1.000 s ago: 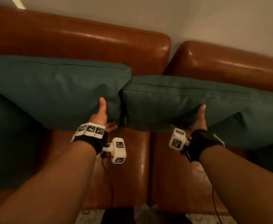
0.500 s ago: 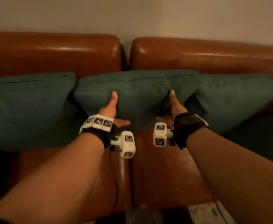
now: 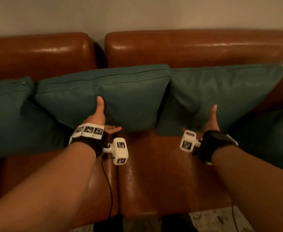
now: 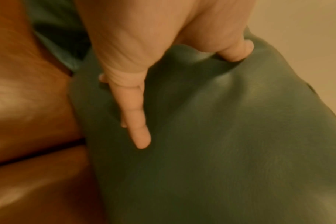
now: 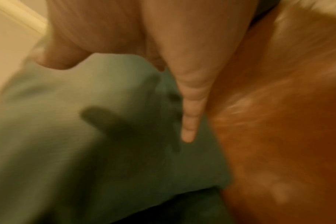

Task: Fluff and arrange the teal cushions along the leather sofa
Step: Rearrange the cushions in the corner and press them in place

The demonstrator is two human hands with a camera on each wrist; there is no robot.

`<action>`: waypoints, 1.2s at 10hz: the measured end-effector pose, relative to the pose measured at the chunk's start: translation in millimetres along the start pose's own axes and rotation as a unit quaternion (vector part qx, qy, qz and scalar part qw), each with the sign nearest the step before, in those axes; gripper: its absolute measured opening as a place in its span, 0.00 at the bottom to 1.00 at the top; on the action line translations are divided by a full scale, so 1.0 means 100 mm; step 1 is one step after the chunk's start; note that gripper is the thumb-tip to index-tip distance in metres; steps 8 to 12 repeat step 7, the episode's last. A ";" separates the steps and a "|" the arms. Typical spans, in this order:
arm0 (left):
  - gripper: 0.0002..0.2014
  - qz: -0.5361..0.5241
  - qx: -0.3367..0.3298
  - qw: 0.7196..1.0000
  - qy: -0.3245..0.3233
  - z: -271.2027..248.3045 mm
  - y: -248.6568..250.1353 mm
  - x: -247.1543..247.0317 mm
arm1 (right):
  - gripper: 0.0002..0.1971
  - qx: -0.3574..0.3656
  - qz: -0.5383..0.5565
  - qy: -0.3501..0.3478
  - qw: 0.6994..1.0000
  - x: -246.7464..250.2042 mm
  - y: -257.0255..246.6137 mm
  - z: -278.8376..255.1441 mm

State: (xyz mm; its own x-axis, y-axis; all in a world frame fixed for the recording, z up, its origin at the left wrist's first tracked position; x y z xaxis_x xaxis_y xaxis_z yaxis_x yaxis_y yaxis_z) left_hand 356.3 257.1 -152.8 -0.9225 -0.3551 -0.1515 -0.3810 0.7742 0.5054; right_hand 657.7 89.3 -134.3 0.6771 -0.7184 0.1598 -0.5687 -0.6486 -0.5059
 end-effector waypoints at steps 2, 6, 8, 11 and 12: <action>0.57 0.029 -0.043 0.998 0.031 0.11 -0.02 -0.09 | 0.74 -0.062 0.033 0.017 0.997 0.02 -0.21 0.74; 0.50 0.315 -0.171 0.933 0.041 -0.86 -0.42 -0.51 | 0.55 0.150 -0.200 -0.029 0.968 0.40 -0.37 -0.03; 0.44 0.448 -0.265 0.852 0.058 -1.30 -0.45 -0.57 | 0.46 0.258 -0.288 -0.012 0.922 0.64 -0.47 -0.35; 0.44 0.448 -0.265 0.852 0.058 -1.30 -0.45 -0.57 | 0.46 0.258 -0.288 -0.012 0.922 0.64 -0.47 -0.35; 0.44 0.448 -0.265 0.852 0.058 -1.30 -0.45 -0.57 | 0.46 0.258 -0.288 -0.012 0.922 0.64 -0.47 -0.35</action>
Point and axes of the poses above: each hand's wrist, its own z-axis towards the middle knuckle, its own x-axis out of the back of the hand, y = z × x, the point moved 5 cm from there along z, towards the middle knuckle, and after that the axes turned 9 degrees about -z, right-handed, at the moved point
